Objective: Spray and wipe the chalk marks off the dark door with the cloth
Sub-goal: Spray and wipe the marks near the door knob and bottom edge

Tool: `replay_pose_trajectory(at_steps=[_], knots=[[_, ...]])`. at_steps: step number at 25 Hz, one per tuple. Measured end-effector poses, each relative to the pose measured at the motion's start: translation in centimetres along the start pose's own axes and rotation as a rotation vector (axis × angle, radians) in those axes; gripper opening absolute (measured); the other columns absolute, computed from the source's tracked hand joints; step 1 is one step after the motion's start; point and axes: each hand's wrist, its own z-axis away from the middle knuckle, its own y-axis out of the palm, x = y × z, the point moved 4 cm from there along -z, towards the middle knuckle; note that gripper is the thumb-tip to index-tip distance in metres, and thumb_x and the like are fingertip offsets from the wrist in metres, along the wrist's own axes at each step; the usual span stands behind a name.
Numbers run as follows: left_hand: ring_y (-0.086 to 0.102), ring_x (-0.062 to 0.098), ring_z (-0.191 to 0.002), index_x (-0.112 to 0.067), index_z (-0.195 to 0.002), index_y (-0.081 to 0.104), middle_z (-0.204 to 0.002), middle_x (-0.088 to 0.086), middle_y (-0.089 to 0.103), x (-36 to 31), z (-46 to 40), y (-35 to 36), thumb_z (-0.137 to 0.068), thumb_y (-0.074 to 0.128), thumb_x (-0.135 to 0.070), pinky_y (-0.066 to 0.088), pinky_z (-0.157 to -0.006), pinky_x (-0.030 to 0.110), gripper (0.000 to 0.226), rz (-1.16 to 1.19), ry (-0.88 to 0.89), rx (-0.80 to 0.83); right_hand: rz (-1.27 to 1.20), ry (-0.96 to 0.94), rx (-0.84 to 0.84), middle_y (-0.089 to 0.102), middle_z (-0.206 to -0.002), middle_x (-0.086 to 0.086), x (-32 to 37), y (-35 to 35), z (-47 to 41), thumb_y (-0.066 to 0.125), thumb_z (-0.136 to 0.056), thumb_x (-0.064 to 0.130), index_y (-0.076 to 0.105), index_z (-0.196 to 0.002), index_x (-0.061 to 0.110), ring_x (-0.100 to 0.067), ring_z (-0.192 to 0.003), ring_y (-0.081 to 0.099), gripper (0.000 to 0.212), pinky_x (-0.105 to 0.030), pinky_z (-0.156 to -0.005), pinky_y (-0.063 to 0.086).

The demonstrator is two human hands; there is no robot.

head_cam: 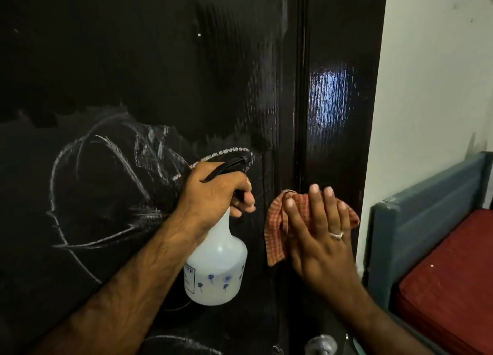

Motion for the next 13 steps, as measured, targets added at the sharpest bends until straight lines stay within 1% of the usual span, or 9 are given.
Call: replay_pose_trajectory(at_steps=[2,4,6,8,9,11,13], knots=[[0.076,0.046,-0.079,0.015,-0.092,0.068,-0.081,0.031,0.072,0.0,0.2,-0.3,-0.091,0.060,-0.002,0.052,-0.063,0.035,0.019,0.013,-0.005,0.006,-0.007,-0.007,-0.068,0.013,-0.176,-0.021,-0.6,-1.4,-3.0,0.062,-0.103,0.033,0.037,-0.165,0.018,-0.044,-0.163,0.011,0.068,-0.069,-0.125,0.021],[0.076,0.047,-0.078,0.016,-0.091,0.067,-0.080,0.031,0.072,-0.6,0.1,-0.5,-0.090,0.060,-0.003,0.050,-0.061,0.034,0.020,0.023,-0.003,0.003,-0.005,0.022,-0.183,0.013,-0.176,-0.021,-0.9,-4.0,-9.5,0.057,-0.106,0.032,0.031,-0.167,0.020,-0.042,-0.164,0.008,0.068,-0.063,-0.129,0.014],[0.076,0.047,-0.074,0.015,-0.089,0.067,-0.076,0.028,0.071,-1.5,-0.3,-0.4,-0.089,0.059,-0.005,0.048,-0.056,0.032,0.022,0.027,-0.002,0.014,0.017,0.078,-0.287,0.012,-0.176,-0.020,-1.9,-6.8,-16.9,0.048,-0.108,0.034,0.026,-0.170,0.023,-0.040,-0.164,0.007,0.066,-0.057,-0.131,0.008],[0.072,0.044,-0.064,0.011,-0.083,0.068,-0.069,0.022,0.068,-2.1,-0.7,-0.3,-0.088,0.059,-0.008,0.047,-0.053,0.032,0.022,0.024,0.008,0.034,0.063,0.137,-0.351,0.015,-0.176,-0.019,-2.8,-9.1,-22.1,0.042,-0.107,0.040,0.025,-0.170,0.026,-0.039,-0.164,0.010,0.066,-0.054,-0.132,0.004],[0.068,0.040,-0.059,0.008,-0.079,0.069,-0.066,0.020,0.065,-2.1,-0.8,-0.1,-0.088,0.060,-0.010,0.047,-0.051,0.031,0.022,0.021,0.012,0.040,0.086,0.156,-0.362,0.016,-0.176,-0.019,-2.9,-9.5,-23.0,0.039,-0.108,0.042,0.025,-0.170,0.026,-0.039,-0.164,0.011,0.066,-0.053,-0.132,0.004],[0.062,0.035,-0.055,0.005,-0.076,0.070,-0.062,0.019,0.062,-1.6,-1.1,0.0,-0.087,0.061,-0.011,0.046,-0.048,0.029,0.021,0.023,0.006,0.038,0.087,0.137,-0.357,0.016,-0.175,-0.022,-2.5,-8.4,-21.2,0.038,-0.111,0.041,0.026,-0.169,0.022,-0.041,-0.163,0.011,0.063,-0.056,-0.132,0.005],[0.067,0.040,-0.058,0.009,-0.078,0.068,-0.065,0.022,0.065,-0.5,-0.9,-0.6,-0.088,0.061,-0.009,0.047,-0.051,0.031,0.021,0.045,0.006,0.023,0.004,0.106,-0.304,0.013,-0.175,-0.026,-0.8,-5.6,-15.2,0.044,-0.112,0.037,0.028,-0.169,0.016,-0.044,-0.163,0.008,0.062,-0.063,-0.129,0.008]])
